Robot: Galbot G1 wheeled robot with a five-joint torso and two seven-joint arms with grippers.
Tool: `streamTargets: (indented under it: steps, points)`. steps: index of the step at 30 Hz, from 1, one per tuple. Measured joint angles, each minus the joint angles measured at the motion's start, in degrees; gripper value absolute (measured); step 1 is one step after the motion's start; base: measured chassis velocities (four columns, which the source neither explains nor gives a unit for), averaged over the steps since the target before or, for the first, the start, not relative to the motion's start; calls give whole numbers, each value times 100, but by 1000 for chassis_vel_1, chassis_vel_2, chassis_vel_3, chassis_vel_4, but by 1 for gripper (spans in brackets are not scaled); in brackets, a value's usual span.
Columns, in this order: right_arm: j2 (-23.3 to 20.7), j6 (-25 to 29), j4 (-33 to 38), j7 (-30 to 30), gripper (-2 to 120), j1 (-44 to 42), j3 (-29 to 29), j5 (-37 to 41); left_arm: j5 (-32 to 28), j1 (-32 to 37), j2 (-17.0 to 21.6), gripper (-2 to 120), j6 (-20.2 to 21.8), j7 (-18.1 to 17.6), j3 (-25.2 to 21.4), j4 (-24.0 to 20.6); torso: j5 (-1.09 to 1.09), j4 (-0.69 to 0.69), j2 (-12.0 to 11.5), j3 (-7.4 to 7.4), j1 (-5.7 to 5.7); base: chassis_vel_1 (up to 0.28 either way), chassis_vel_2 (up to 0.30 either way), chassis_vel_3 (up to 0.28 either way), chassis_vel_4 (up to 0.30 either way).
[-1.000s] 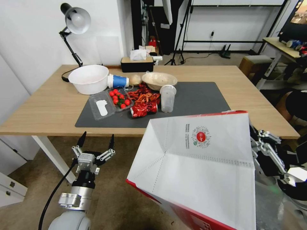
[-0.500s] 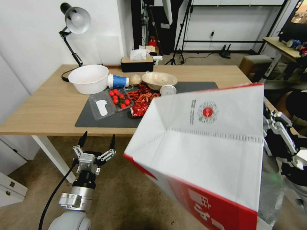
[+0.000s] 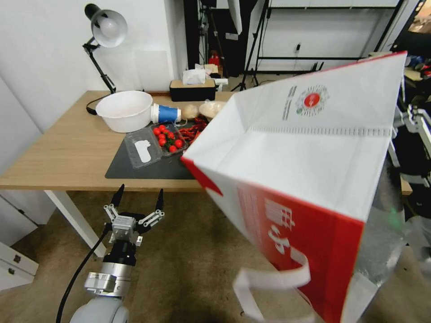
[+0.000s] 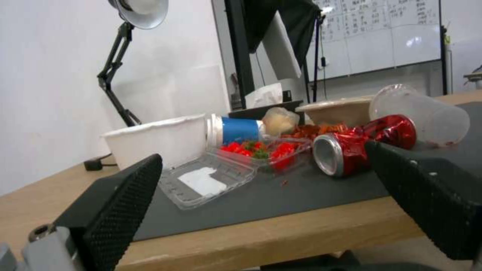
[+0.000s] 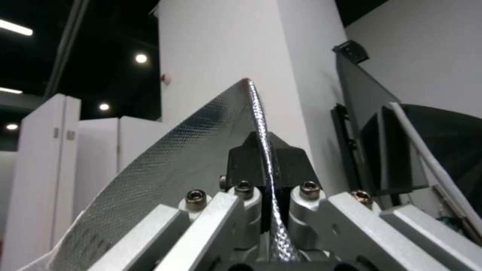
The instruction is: Pick up the food delivery bag from the floor and place it on the table.
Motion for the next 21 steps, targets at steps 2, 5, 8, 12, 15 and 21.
streamTargets:
  steps: [2,5,8,12,15,21]
  points:
    - [-53,10,-21,172,0,107,-67,0,23,3,-12,100,0,-14,7,0,0,-1,0,0,0,0,0,0,0]
    - [-258,59,-134,813,0,563,-299,44,85,12,-61,100,0,-24,31,0,0,1,-1,-1,0,0,0,0,0]
    - [-379,71,-224,1242,0,898,-459,85,113,12,-89,100,0,-29,38,9,0,1,-2,-1,0,0,0,0,0]
    - [-523,82,-356,1626,0,1247,-647,141,135,12,-109,100,0,-35,39,33,0,1,-2,-1,0,0,0,0,0]
    - [-599,84,-498,1897,0,1588,-825,174,161,6,-138,100,0,-40,40,59,0,0,-3,-2,-1,0,0,0,0]
    - [-548,73,-845,2394,0,2159,-1169,328,254,-6,-226,100,0,-42,93,104,0,1,-3,-2,-1,0,0,0,0]
